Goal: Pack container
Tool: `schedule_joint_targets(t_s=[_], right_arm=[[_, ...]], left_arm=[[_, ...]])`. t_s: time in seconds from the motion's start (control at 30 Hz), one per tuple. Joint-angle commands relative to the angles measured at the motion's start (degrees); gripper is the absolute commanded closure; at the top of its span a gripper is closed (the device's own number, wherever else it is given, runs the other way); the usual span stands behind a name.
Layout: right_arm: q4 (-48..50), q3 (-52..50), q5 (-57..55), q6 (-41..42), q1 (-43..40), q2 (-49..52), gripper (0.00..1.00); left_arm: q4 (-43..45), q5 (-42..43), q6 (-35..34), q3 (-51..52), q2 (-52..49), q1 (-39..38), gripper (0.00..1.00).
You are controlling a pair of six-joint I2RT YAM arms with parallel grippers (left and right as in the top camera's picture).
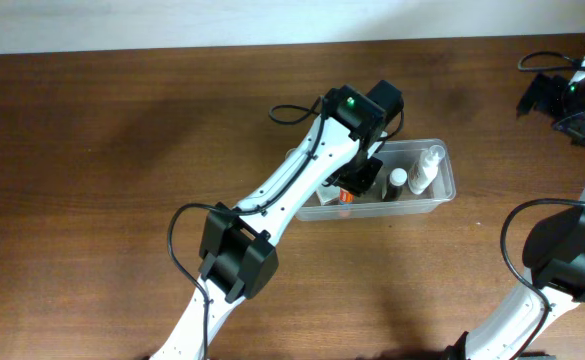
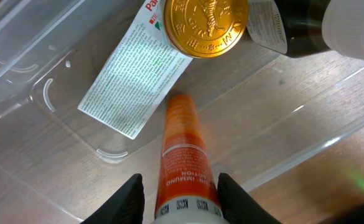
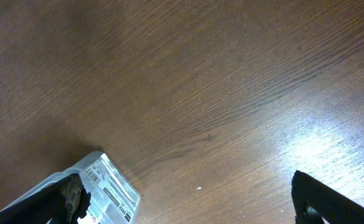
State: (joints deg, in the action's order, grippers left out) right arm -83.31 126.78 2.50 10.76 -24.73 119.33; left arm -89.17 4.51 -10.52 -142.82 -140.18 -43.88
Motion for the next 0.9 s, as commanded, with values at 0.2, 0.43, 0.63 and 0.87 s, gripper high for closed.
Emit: schedule_joint_targets(t_s=[0.2, 0.43, 0.63, 0.87], right_arm=[[0.02, -0.04, -0.11, 0.68, -0.04, 0.22, 0.02], [0.02, -0.04, -0.11, 0.68, -0.04, 0.22, 0.02], [0.02, -0.04, -0.11, 0.68, -0.04, 0.22, 0.02], [0.02, -0.04, -0.11, 0.68, -0.04, 0.22, 0.02]], left_arm=[[-0.96, -0.44, 1.16, -9.31, 0.59, 2.03, 0.30], [-7.56, -1.31, 1.42, -21.92, 2.38, 6.82, 0.13], [-7.56, -1.29, 1.57, -21.99, 11.43, 12.46, 0.05], [-7.56, -2.91, 1.79, -10.56, 25.14, 15.34, 0.04]])
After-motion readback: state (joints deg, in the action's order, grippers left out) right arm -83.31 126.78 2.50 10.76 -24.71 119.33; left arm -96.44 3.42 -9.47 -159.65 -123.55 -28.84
